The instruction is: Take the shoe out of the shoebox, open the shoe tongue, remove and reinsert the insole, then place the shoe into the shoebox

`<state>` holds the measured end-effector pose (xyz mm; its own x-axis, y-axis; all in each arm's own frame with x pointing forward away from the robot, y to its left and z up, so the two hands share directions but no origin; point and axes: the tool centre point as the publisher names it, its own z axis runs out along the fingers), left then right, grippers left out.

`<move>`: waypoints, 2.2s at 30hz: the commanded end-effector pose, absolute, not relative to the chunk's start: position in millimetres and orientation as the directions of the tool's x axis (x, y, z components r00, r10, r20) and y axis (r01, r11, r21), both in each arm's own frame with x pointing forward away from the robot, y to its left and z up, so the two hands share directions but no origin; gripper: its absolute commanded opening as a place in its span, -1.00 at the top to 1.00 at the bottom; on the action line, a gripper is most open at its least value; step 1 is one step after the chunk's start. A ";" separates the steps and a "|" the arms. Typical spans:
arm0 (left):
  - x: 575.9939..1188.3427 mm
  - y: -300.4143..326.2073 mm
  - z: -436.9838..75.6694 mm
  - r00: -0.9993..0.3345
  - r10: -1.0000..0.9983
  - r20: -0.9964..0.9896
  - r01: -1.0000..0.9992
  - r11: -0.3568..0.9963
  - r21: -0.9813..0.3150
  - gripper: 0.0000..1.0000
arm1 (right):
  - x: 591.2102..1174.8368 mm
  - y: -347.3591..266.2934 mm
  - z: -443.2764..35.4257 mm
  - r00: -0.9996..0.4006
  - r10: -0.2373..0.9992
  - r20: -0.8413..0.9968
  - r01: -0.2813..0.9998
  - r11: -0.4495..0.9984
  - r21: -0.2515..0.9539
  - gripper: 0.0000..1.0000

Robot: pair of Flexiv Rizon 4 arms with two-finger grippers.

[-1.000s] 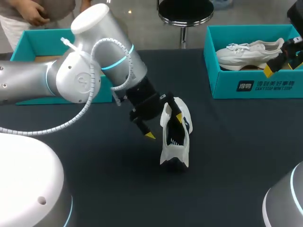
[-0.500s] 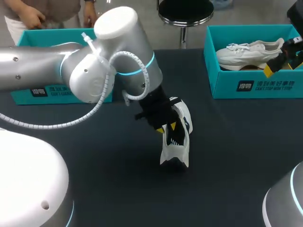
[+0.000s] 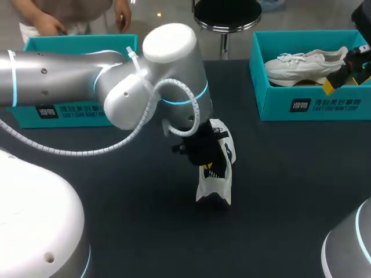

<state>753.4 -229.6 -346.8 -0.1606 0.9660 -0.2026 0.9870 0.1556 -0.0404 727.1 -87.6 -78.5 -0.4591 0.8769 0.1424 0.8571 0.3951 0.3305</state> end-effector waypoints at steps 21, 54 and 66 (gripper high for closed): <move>759.8 -254.8 -396.4 -0.085 0.995 -0.050 0.994 0.088 0.061 1.00 | 729.5 -87.3 -78.5 -0.459 0.877 0.143 0.858 0.396 0.326 -1.00; 760.4 -249.5 -369.3 0.001 1.000 -0.027 0.993 0.002 0.119 1.00 | 729.5 -87.3 -78.5 -0.459 0.877 0.143 0.858 0.396 0.326 -1.00; 795.3 -249.8 -353.2 -0.036 0.998 -0.051 0.968 0.047 0.245 1.00 | 729.5 -87.3 -78.5 -0.459 0.877 0.143 0.858 0.396 0.326 -1.00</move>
<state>794.6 -251.2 -353.7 -0.0348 0.9983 -0.0467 0.9733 0.0445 0.2251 727.1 -87.6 -78.5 -0.4591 0.8769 0.1424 0.8571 0.3951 0.3305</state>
